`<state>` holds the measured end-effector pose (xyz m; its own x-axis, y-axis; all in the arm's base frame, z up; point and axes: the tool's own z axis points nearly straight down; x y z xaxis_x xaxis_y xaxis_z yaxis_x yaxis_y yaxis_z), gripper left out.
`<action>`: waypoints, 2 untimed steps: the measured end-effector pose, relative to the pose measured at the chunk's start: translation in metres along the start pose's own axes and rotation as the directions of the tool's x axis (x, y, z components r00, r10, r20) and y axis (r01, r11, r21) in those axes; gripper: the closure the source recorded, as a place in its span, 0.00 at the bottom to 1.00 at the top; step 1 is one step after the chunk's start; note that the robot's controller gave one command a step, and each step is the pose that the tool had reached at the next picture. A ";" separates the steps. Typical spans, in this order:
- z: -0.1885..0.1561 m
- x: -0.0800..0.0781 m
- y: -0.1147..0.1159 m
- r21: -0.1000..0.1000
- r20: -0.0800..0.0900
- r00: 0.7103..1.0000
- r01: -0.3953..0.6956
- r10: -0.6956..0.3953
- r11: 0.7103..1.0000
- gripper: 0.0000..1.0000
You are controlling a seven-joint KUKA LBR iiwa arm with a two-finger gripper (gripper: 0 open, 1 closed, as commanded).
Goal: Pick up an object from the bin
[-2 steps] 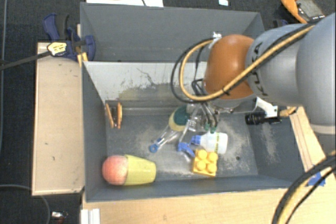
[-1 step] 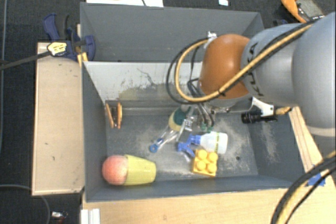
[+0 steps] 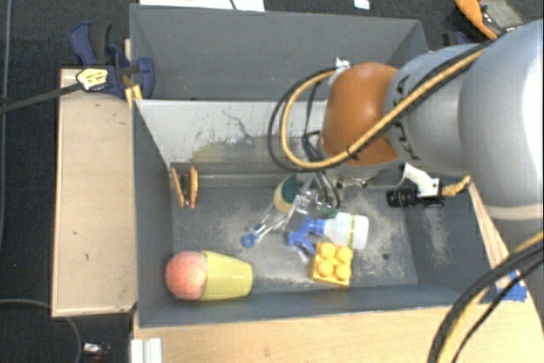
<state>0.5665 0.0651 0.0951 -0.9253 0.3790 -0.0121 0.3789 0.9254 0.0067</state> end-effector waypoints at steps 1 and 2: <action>0.020 -0.010 0.001 -0.005 0.006 0.998 0.055 -0.055 0.998 1.00; 0.020 -0.010 0.001 -0.005 0.006 0.999 0.054 -0.054 0.999 1.00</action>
Offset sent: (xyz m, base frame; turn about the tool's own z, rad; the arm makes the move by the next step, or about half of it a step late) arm 0.0000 0.0000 0.0000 0.0000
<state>0.5764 0.0619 0.0748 -0.9445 0.3281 -0.0183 0.3279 0.9446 0.0110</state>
